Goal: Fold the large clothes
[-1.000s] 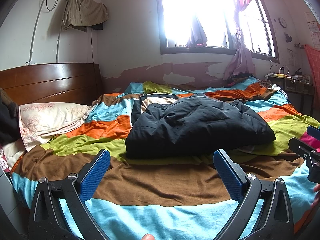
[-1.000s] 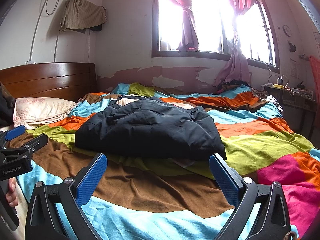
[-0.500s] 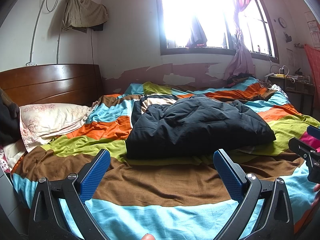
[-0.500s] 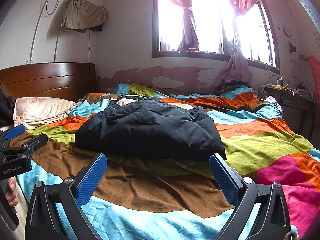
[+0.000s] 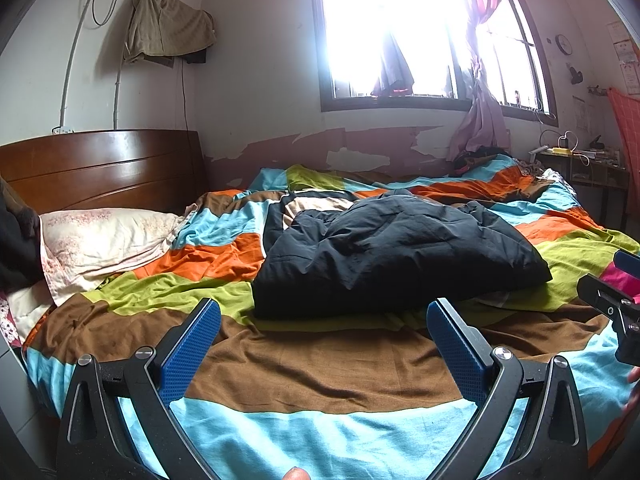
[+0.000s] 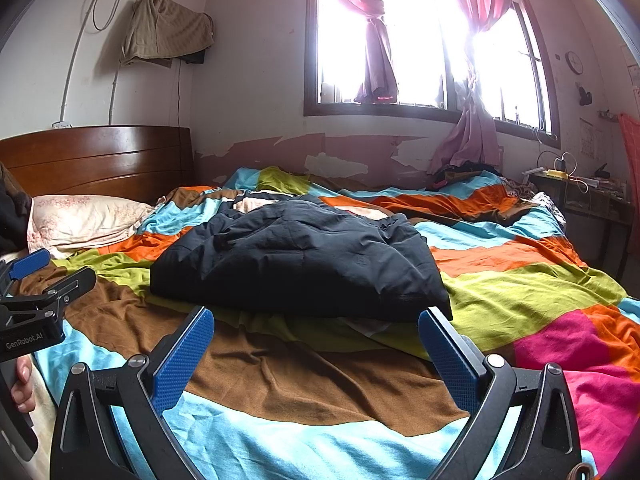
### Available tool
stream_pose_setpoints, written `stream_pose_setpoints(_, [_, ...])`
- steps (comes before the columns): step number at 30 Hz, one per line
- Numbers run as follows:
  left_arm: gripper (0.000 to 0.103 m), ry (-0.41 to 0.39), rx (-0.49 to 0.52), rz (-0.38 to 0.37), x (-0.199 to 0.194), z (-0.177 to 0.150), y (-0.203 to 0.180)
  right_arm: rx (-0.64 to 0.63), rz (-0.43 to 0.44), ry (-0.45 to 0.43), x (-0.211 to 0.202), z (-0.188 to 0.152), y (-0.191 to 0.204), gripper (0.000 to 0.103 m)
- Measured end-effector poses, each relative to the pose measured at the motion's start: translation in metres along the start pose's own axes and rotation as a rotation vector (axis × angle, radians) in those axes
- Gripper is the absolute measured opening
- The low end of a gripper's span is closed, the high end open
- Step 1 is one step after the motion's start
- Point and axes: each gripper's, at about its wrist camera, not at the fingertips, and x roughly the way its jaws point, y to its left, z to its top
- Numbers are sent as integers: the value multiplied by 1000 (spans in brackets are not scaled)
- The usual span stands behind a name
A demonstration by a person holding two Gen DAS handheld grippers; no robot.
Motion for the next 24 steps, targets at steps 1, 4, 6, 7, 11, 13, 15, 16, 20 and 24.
stream_pose_setpoints(1, [101,0,0,0,0,0,1,0,-1,0,0,0,0,103])
stream_pose_setpoints(4, [101,-1,1,-1,0,0,1,1,0,1,0,0,0,103])
stream_pose_setpoints(6, [101,-1,1,-1,0,0,1,0,-1,0,0,0,1,103])
stream_pose_setpoints(7, [101,-1,0,-1,1,0,2,1,0,0,0,0,1,103])
stream_pose_setpoints(11, [101,-2,2,-1,0,0,2,1,0,1,0,0,1,103])
stream_pose_setpoints(13, [101,-2,2,-1,1,1,3,1,-2,0,0,0,1,103])
stream_pose_setpoints(15, [101,-2,2,-1,0,0,1,1,0,0,0,0,1,103])
stream_pose_setpoints(16, [101,-2,2,0,0,0,2,0,0,1,0,0,1,103])
stream_pose_setpoints(20, [101,-3,1,0,0,0,1,-1,-2,0,0,0,2,103])
stream_pose_setpoints(24, [101,-2,1,-3,0,-1,1,1,-2,-1,0,0,2,103])
